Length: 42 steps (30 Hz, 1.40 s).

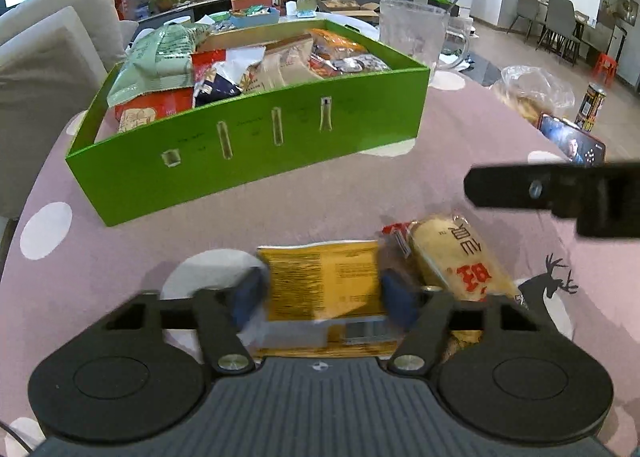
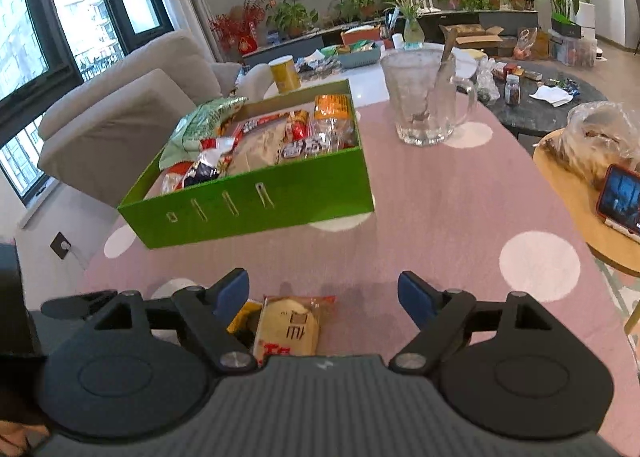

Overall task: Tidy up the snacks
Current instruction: 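Grasp the yellow barcode packet with the left gripper while the right grasps the red-lettered bread packet, then carry both held packets over the green box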

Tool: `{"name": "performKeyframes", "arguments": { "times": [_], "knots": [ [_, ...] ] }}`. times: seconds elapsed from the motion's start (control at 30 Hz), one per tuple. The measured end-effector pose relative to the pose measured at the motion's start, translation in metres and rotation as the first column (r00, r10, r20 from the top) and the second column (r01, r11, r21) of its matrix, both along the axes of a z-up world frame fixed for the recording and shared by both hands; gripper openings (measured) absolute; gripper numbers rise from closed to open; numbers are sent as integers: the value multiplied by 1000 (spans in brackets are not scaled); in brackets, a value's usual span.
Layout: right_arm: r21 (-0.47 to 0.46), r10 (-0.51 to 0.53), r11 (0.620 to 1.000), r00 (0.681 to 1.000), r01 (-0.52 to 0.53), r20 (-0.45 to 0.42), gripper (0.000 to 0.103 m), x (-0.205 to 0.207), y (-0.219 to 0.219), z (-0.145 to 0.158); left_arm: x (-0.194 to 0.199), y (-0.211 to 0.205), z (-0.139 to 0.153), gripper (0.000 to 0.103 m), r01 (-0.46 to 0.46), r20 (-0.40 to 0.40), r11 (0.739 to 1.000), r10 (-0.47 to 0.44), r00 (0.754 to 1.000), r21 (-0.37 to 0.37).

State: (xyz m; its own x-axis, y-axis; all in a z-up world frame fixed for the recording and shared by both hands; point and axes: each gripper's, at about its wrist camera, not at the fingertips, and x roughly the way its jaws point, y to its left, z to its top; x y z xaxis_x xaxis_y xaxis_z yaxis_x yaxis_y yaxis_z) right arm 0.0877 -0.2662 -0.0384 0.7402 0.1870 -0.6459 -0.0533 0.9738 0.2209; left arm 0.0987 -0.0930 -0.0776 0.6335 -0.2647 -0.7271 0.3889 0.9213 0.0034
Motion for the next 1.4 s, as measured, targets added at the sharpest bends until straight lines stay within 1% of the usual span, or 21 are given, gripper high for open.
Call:
{"name": "performKeyframes", "arguments": {
  "times": [0.2, 0.33, 0.5, 0.67, 0.8, 1.27, 1.4],
  "knots": [
    [-1, 21, 1000, 1000, -21, -18, 70, -8, 9, -6, -6, 11, 4, 50, -29, -18, 999, 29, 999, -39],
    [-11, 26, 1000, 999, -26, -32, 70, -11, 15, -7, -11, 21, 9, 50, -54, -1, 997, 54, 999, -46],
    [-59, 29, 998, 999, -31, -42, 70, -16, 27, -8, -22, 36, 16, 50, -91, 31, 994, 93, 995, -66],
    [-76, 30, 996, 997, -36, -71, 70, -20, 38, -14, -31, 52, 20, 50, -125, 37, 988, 129, 991, -88],
    [-116, 29, 992, 995, -40, -99, 70, -19, 47, -20, -36, 63, 23, 50, -145, 43, 984, 150, 988, -100],
    [-206, 9, 978, 988, -41, -154, 70, -12, 61, -33, -39, 72, 22, 50, -151, 52, 982, 157, 986, -118],
    [-255, 18, 966, 991, -51, -130, 70, -13, 67, -34, -38, 72, 22, 50, -152, 50, 982, 158, 986, -116]
  ]
}}
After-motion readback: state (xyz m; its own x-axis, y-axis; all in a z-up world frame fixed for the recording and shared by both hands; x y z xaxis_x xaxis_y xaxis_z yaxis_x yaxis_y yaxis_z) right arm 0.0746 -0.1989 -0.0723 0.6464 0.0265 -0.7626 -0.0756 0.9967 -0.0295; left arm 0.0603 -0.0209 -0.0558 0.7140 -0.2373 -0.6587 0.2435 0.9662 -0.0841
